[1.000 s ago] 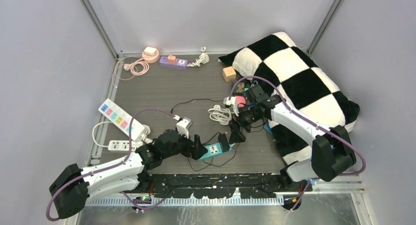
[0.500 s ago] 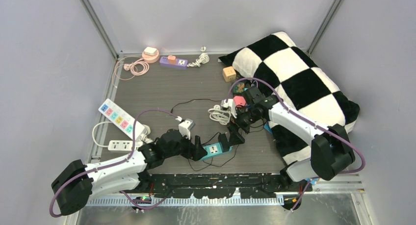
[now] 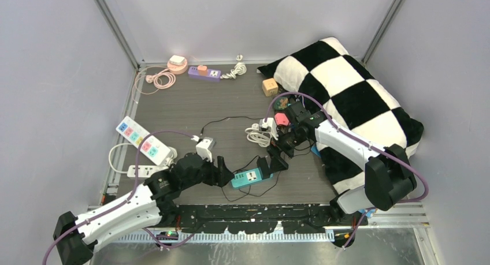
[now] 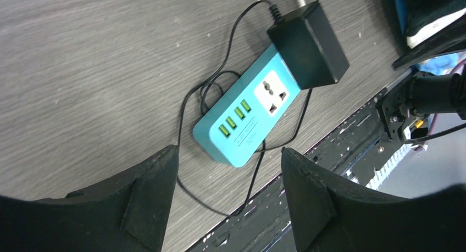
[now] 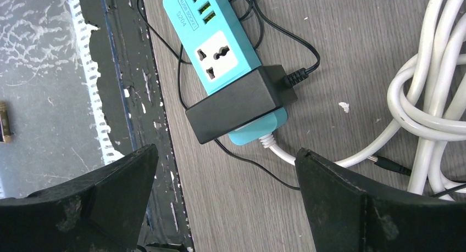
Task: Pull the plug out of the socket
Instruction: Remove the plug from the socket.
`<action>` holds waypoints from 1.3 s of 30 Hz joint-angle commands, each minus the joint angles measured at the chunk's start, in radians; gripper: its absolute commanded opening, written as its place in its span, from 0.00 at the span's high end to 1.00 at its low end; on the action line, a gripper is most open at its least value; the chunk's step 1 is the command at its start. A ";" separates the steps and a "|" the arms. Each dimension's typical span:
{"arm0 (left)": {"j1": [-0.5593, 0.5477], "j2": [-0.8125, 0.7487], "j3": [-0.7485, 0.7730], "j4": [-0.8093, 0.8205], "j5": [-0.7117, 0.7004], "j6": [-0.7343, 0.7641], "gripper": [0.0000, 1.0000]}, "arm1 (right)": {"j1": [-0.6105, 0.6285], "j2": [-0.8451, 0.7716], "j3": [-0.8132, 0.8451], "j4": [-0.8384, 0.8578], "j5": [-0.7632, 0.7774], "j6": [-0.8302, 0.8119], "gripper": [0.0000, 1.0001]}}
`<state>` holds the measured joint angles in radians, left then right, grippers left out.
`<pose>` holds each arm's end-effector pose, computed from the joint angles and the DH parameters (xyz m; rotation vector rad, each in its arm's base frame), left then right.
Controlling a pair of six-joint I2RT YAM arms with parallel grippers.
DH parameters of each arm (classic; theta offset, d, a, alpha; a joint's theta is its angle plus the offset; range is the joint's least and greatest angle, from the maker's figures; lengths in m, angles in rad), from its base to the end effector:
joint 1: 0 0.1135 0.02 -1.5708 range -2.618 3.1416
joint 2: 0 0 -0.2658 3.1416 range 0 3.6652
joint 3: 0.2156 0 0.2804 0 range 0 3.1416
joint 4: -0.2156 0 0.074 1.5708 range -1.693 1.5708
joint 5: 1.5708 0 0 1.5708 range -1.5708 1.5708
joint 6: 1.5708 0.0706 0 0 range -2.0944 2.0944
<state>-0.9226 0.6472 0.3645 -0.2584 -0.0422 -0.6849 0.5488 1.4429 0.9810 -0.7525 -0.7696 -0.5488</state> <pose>0.1301 -0.1669 0.1805 0.2400 2.2360 -0.8830 0.2316 0.1992 0.1919 -1.5181 2.1193 1.0530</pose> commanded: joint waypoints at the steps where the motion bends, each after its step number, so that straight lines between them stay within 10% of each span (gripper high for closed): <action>1: 0.002 -0.028 0.017 -0.155 -0.053 -0.092 0.32 | 0.008 0.005 0.042 -0.015 0.000 -0.023 0.00; 20: 0.002 0.218 -0.017 -0.067 -0.036 -0.176 0.56 | 0.007 0.007 0.045 -0.025 0.010 -0.037 0.00; 29: 0.002 0.239 -0.049 0.017 -0.019 -0.176 0.93 | 0.008 0.007 0.047 -0.028 0.013 -0.040 0.00; 39: 0.002 0.194 0.009 -0.041 -0.310 -0.091 1.00 | 0.007 0.005 0.050 -0.034 0.013 -0.048 0.00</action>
<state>-0.9226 0.8650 0.3264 -0.3084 -0.1860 -0.8280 0.5507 1.4494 0.9913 -0.7841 -0.7525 -0.5755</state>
